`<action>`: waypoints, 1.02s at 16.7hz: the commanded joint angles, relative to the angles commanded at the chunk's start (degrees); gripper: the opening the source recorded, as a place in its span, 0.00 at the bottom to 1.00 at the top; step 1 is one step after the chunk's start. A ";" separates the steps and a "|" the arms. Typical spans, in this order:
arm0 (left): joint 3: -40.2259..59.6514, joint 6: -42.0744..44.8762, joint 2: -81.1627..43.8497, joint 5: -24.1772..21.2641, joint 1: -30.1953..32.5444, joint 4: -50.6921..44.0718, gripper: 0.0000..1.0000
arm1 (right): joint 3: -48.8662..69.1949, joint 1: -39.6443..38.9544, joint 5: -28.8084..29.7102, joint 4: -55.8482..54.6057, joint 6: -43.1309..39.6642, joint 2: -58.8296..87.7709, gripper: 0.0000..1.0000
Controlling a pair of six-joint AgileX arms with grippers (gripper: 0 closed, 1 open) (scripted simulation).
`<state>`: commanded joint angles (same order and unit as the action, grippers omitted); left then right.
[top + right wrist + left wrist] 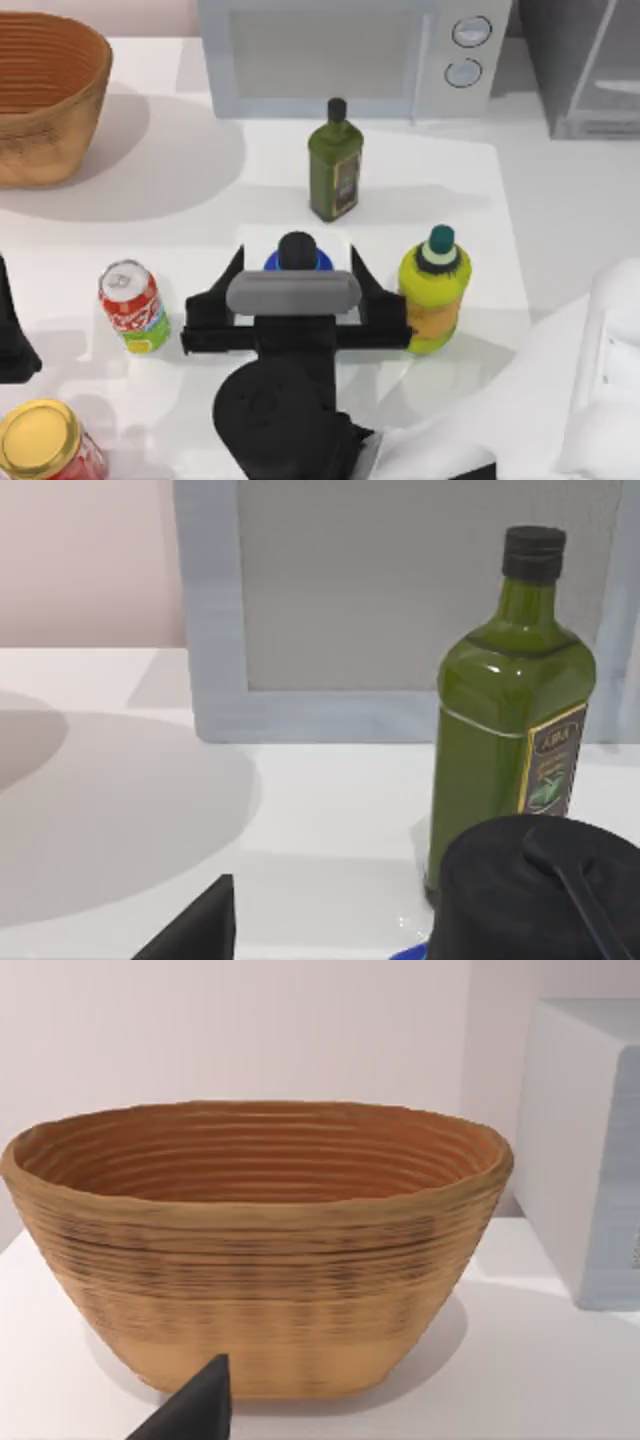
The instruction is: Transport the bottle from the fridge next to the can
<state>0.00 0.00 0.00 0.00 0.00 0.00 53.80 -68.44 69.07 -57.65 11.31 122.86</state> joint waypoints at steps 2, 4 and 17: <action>0.00 0.00 0.00 0.00 0.00 0.00 1.00 | -0.41 -1.01 1.36 -0.03 0.29 0.34 1.00; 0.00 0.00 0.00 0.00 0.00 0.00 1.00 | -0.45 -1.17 1.72 -0.08 0.31 0.50 1.00; 0.00 0.00 0.00 0.00 0.00 0.00 1.00 | -9.38 15.63 -18.37 8.82 -3.36 -31.73 1.00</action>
<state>0.00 0.00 0.00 0.00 0.00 0.00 44.42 -52.81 50.71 -48.84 7.94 91.13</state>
